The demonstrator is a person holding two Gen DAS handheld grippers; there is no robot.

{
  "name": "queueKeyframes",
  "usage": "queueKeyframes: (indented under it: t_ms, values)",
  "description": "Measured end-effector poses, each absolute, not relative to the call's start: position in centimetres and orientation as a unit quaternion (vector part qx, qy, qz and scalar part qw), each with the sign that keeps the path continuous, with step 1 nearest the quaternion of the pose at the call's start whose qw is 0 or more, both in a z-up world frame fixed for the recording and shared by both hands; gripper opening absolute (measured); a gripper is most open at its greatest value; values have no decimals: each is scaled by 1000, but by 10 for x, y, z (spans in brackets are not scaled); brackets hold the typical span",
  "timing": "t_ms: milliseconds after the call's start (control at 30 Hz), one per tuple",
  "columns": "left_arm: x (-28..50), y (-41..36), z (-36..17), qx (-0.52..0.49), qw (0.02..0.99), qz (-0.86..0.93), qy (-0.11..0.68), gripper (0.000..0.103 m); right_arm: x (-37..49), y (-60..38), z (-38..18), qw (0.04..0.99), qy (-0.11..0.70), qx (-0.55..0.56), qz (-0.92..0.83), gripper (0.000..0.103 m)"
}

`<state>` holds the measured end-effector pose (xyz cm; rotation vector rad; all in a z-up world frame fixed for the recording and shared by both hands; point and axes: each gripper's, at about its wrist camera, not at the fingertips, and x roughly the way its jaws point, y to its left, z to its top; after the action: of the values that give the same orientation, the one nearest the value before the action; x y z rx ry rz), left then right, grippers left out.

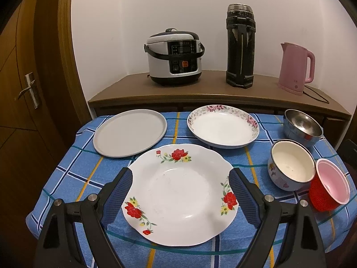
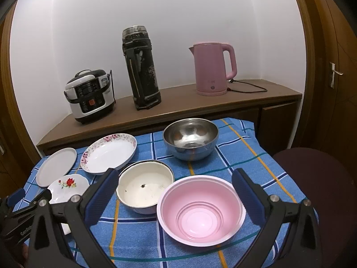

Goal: Organize plates and bowls
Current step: 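Move both grippers toward the rim of the red-flowered white plate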

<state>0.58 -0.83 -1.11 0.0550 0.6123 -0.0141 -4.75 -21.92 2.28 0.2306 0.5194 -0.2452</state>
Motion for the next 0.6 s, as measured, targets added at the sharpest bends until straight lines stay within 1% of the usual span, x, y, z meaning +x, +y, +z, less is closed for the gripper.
queueKeyframes:
  t_ms: [600]
  values:
    - [11,-15,-15,35,951,-3,307,90,-48,-219,20,955,249,109,-118,103]
